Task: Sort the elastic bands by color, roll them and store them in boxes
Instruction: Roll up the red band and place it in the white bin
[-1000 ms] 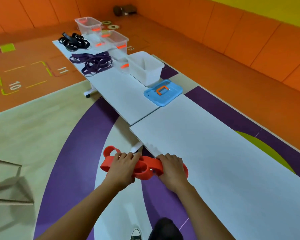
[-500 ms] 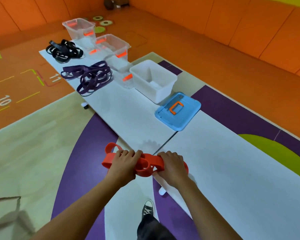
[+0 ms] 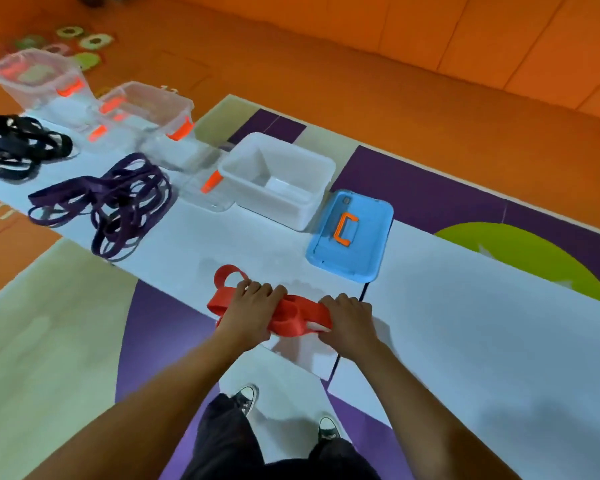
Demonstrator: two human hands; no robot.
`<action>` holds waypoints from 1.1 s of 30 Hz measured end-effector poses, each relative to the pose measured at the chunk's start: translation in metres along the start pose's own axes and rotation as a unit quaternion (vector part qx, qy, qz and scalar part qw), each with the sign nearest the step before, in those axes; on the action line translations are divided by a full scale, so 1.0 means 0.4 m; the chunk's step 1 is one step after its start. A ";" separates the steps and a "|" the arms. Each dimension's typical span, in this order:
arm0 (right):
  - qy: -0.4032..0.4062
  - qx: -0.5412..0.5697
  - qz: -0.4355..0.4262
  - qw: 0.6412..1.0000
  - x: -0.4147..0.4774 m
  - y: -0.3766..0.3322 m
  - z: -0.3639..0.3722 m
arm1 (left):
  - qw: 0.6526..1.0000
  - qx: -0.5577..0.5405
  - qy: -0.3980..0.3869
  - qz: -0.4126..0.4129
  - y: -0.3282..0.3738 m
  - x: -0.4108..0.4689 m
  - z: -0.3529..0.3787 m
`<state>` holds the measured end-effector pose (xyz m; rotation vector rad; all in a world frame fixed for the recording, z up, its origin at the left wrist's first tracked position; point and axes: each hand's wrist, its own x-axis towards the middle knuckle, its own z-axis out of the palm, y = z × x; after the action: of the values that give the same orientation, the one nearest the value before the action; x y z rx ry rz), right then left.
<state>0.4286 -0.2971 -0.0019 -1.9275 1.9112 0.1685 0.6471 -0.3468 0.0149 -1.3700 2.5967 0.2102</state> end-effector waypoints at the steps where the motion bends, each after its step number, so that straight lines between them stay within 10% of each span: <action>1: 0.002 0.008 0.020 1.000 0.007 -0.010 0.004 | 1.000 0.007 0.000 0.017 -0.024 0.017 0.004; 9: 0.054 0.040 0.208 0.976 0.030 -0.123 0.011 | 0.992 0.030 0.013 0.123 -0.178 0.107 0.039; 21: 0.136 0.263 0.405 0.865 -0.094 -0.127 0.024 | 0.987 -0.157 0.032 -0.002 -0.312 0.019 0.013; 33: 0.389 0.572 0.460 0.556 -0.152 -0.005 -0.002 | 0.847 -0.475 0.089 -0.224 -0.348 0.015 -0.085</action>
<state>0.4275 -0.2411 0.0221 0.0739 2.2623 -1.4761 0.7551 -0.4369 0.0417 -2.3173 2.2202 1.4947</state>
